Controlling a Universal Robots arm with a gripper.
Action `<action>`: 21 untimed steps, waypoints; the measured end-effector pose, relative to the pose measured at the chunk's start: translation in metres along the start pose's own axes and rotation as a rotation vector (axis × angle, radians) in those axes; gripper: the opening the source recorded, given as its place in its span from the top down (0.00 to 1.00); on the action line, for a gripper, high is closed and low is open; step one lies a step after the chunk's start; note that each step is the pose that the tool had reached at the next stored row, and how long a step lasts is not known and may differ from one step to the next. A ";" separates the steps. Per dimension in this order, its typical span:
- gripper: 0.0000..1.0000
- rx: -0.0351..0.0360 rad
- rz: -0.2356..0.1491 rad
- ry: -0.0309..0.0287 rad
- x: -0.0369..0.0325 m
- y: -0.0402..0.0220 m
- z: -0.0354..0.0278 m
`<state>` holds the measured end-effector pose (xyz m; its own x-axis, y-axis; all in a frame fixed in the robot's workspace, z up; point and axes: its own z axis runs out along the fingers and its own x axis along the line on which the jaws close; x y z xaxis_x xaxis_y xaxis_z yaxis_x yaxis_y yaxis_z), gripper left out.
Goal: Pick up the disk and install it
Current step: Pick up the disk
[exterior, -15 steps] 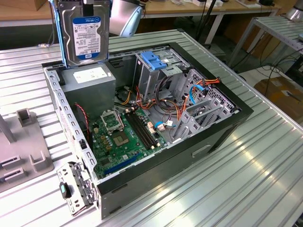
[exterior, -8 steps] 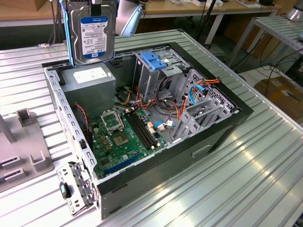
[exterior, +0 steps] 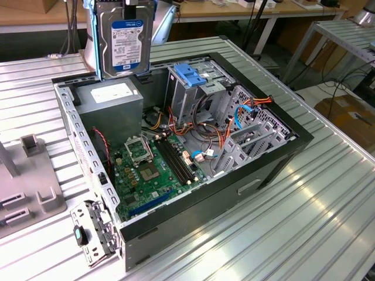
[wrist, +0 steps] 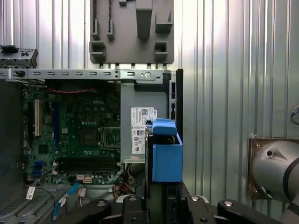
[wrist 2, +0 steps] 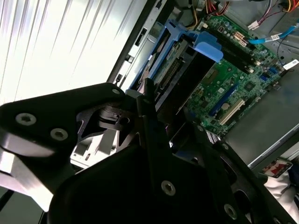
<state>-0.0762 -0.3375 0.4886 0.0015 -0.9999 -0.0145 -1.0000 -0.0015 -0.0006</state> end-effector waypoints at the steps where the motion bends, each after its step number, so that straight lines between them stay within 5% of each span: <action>1: 0.65 0.0000 0.000 0.0000 0.0000 -0.0021 0.0000; 21: 0.65 0.0000 0.000 0.0000 0.0001 -0.0524 0.0003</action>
<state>-0.0238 -0.3375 0.4883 0.0015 -0.9999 -0.0145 -1.0000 -0.0015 -0.0006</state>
